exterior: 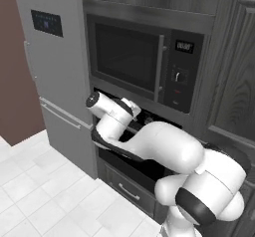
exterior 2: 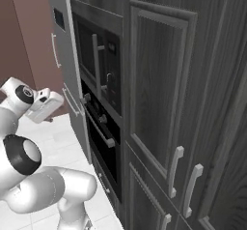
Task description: Take the baked cake out of the oven and place it on the plate for cooling. Then close the oven door.
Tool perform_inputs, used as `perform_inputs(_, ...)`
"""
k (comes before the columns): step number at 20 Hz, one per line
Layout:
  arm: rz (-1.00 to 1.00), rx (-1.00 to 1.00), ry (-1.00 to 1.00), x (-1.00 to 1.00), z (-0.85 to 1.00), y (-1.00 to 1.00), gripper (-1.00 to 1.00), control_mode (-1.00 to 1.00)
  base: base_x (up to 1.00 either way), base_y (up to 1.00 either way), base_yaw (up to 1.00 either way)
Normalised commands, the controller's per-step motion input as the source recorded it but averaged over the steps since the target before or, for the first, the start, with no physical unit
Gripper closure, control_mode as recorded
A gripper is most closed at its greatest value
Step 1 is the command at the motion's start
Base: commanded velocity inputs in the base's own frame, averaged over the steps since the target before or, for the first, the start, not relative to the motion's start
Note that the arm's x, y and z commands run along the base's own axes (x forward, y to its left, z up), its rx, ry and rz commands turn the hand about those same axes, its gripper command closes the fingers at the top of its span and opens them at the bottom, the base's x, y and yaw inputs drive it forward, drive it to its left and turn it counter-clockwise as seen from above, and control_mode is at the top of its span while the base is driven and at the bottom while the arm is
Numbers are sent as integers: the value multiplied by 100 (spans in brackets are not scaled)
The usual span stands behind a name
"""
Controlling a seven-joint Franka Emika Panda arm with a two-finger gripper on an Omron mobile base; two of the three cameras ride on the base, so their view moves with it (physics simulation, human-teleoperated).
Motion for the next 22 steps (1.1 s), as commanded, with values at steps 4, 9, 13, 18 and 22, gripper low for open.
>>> perform_inputs(4,1,-7,-1,5,-43,-21,-100,-100,0,0,0)
perform_inputs(9,0,-7,-1,23,-35,-30,-100,-100,0,0,0)
perform_inputs(13,0,-6,-2,26,-26,-38,-100,-100,0,0,0)
perform_inputs(18,1,-2,-1,22,-23,-31,-100,-100,0,0,0)
perform_inputs(22,2,-2,0,33,-32,-20,-100,-100,0,0,0)
